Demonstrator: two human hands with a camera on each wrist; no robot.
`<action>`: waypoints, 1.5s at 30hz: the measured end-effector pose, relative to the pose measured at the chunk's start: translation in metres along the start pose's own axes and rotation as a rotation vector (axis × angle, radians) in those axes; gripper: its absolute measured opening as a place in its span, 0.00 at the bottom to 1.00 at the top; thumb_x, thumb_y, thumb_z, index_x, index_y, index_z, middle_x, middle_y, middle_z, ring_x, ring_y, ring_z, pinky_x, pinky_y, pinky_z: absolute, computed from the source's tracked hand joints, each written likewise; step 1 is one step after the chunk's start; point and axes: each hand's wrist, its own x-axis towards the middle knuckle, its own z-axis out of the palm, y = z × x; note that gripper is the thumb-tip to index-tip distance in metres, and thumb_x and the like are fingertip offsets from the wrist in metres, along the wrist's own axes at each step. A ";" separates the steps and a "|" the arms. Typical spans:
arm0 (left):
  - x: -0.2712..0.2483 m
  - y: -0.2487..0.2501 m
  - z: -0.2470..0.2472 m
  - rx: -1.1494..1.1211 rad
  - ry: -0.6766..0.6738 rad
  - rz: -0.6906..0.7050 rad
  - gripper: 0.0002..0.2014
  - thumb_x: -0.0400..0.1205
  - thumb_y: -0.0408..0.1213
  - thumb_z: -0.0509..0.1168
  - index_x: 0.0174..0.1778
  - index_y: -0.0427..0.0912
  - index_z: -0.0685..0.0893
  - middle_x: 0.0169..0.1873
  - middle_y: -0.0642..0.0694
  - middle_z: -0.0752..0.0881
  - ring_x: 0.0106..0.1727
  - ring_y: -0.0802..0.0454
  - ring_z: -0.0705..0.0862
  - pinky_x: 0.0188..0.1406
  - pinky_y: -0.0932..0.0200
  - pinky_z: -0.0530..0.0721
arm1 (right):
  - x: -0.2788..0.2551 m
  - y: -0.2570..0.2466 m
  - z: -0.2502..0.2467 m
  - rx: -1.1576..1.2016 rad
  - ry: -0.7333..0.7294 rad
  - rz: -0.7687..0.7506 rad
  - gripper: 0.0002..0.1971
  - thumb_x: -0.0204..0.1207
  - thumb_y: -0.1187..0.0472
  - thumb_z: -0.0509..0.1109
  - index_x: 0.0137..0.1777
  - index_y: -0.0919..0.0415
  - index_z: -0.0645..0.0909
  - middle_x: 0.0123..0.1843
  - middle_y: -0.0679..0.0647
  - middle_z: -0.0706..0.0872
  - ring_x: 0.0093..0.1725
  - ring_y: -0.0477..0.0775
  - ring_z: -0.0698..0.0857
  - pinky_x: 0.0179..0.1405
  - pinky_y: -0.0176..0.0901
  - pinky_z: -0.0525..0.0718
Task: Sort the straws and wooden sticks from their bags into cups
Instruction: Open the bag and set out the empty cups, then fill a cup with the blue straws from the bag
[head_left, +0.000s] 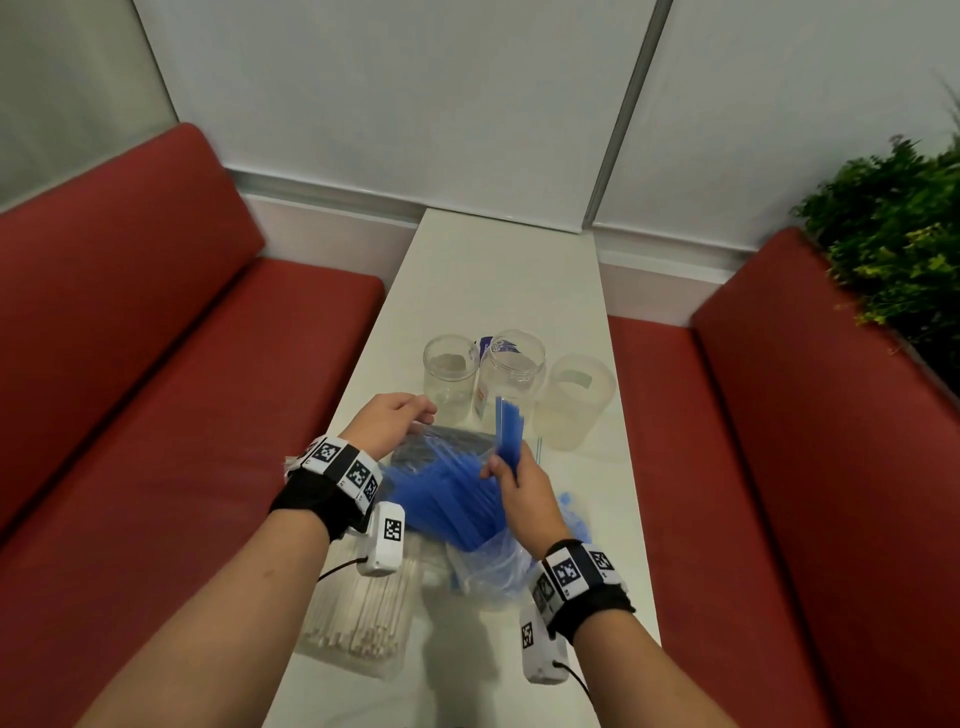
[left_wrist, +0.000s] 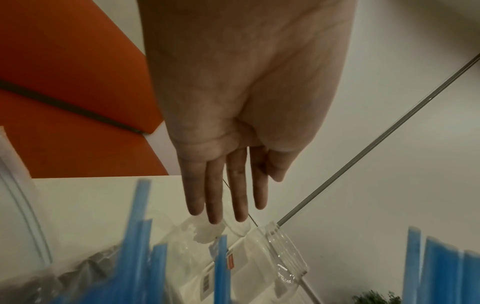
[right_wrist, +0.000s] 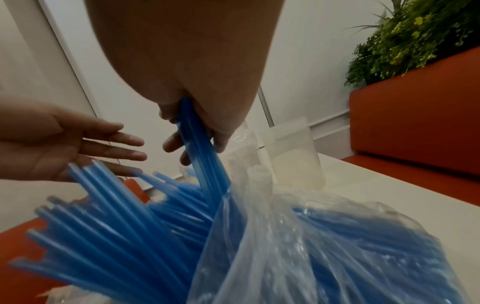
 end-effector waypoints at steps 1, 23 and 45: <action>0.000 0.003 -0.001 -0.010 0.009 0.009 0.13 0.88 0.44 0.58 0.50 0.48 0.89 0.50 0.47 0.91 0.55 0.48 0.88 0.55 0.55 0.83 | 0.001 -0.004 -0.002 0.023 0.006 -0.012 0.06 0.92 0.56 0.60 0.56 0.53 0.78 0.50 0.52 0.90 0.56 0.53 0.88 0.59 0.46 0.80; -0.037 0.084 0.094 -1.179 -0.614 -0.374 0.21 0.86 0.44 0.60 0.48 0.29 0.91 0.48 0.33 0.89 0.50 0.39 0.90 0.49 0.45 0.90 | -0.001 -0.162 -0.075 0.408 0.056 -0.405 0.07 0.89 0.65 0.65 0.62 0.53 0.74 0.42 0.53 0.82 0.42 0.51 0.84 0.52 0.45 0.86; -0.023 0.146 0.092 -0.314 0.095 0.383 0.22 0.79 0.59 0.69 0.35 0.42 0.90 0.29 0.47 0.87 0.30 0.50 0.82 0.27 0.62 0.81 | 0.018 -0.088 -0.149 1.799 0.431 0.010 0.24 0.90 0.48 0.63 0.31 0.53 0.67 0.24 0.47 0.67 0.25 0.47 0.72 0.41 0.42 0.83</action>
